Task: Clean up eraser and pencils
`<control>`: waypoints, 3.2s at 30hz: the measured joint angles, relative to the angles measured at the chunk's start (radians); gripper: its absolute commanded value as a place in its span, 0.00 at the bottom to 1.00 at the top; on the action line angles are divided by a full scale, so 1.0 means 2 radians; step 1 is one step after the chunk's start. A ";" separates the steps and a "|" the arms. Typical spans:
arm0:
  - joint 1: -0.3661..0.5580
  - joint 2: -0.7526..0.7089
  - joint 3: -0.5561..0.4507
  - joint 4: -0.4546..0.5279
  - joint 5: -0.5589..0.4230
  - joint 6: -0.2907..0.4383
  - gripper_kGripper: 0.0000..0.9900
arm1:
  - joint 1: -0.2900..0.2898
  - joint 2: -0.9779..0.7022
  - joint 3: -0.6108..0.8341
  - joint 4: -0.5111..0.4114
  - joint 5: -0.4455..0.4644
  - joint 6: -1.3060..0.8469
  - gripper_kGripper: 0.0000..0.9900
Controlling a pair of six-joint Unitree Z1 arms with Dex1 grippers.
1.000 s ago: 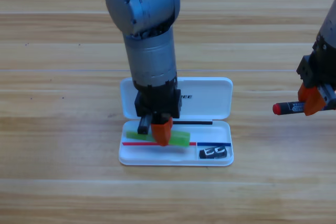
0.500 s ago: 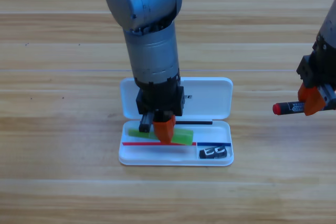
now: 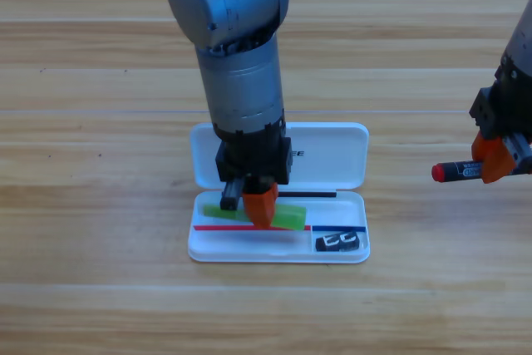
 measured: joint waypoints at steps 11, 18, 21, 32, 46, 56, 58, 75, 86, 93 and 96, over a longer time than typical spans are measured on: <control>0.000 0.002 0.000 0.000 0.000 0.000 0.08 | 0.000 0.000 0.000 0.000 0.000 0.000 0.00; 0.000 0.004 0.000 -0.002 0.000 0.000 0.08 | 0.000 0.000 0.000 0.000 0.000 0.000 0.00; 0.000 0.007 0.000 -0.008 0.000 0.000 0.08 | 0.000 0.000 0.000 0.000 0.000 0.000 0.00; 0.000 0.016 0.000 -0.009 0.000 0.000 0.08 | 0.000 0.000 0.000 0.000 0.000 0.000 0.00; 0.000 0.016 0.000 -0.009 0.000 0.000 0.90 | 0.001 0.000 0.000 0.000 0.000 0.000 0.00; 0.000 0.016 0.000 -0.009 0.000 0.000 1.00 | 0.002 0.000 0.000 0.000 0.000 0.001 0.00; 0.000 0.016 0.000 -0.009 0.000 0.000 1.00 | 0.006 0.000 -0.001 0.001 0.001 0.003 0.00; 0.061 -0.149 0.034 0.101 -0.039 0.100 1.00 | 0.084 0.015 -0.077 0.041 0.018 0.064 0.00; 0.280 -0.198 0.044 0.083 -0.134 0.218 0.98 | 0.108 0.116 -0.178 0.061 0.018 0.106 0.00; 0.356 -0.160 0.047 0.083 -0.179 0.238 0.78 | 0.127 0.169 -0.272 0.109 0.010 0.145 0.00; 0.369 -0.148 0.049 0.083 -0.185 0.254 0.71 | 0.134 0.187 -0.300 0.121 0.006 0.153 0.00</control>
